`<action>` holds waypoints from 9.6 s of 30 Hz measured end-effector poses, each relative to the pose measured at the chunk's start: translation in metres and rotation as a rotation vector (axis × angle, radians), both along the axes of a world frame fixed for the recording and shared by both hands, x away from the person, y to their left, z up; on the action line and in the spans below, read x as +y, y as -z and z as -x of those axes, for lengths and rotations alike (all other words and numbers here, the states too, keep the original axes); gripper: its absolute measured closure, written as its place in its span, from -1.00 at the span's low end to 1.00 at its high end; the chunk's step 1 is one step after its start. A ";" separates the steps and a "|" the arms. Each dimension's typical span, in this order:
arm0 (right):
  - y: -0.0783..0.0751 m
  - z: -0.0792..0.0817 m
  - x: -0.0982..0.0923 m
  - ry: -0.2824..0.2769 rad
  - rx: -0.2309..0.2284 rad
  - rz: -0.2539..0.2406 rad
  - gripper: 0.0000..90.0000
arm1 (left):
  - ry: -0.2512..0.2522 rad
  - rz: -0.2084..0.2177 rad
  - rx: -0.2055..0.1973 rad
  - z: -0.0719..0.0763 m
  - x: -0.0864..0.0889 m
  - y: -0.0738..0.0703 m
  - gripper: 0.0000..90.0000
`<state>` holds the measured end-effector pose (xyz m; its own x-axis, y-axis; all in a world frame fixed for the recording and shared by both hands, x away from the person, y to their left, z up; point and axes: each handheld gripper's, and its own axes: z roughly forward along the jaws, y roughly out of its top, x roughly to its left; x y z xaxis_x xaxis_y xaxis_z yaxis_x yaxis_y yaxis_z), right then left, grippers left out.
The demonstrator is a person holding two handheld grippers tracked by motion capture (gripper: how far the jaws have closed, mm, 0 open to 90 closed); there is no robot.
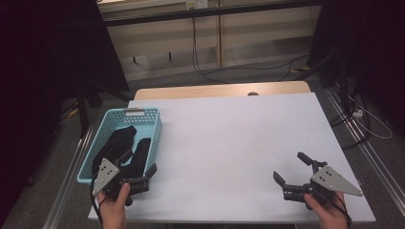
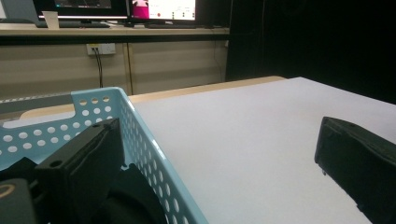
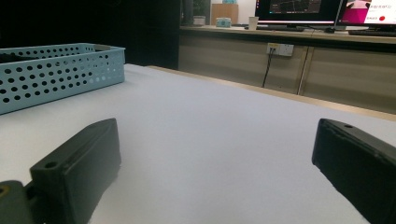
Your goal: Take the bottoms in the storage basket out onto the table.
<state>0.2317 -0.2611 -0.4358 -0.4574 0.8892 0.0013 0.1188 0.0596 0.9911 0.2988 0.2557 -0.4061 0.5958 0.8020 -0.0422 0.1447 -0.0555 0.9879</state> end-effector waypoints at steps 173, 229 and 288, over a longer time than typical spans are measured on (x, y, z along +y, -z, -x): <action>0.002 0.001 -0.001 -0.039 0.018 0.017 -0.98 | 0.077 -0.768 0.683 -0.141 0.059 -0.019 0.80; 0.003 0.002 0.003 -0.074 0.023 0.028 -0.98 | -0.179 -0.595 0.783 -0.150 0.065 0.021 -0.79; 0.003 0.001 0.003 -0.073 0.021 0.030 -0.98 | -0.055 -0.436 0.726 -0.164 0.037 -0.118 0.60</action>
<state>0.2307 -0.2583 -0.4392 -0.5216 0.8531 -0.0147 0.1340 0.0989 0.9860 0.4631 0.2931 -0.2882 0.5003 0.8621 -0.0799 0.7483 -0.3842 0.5407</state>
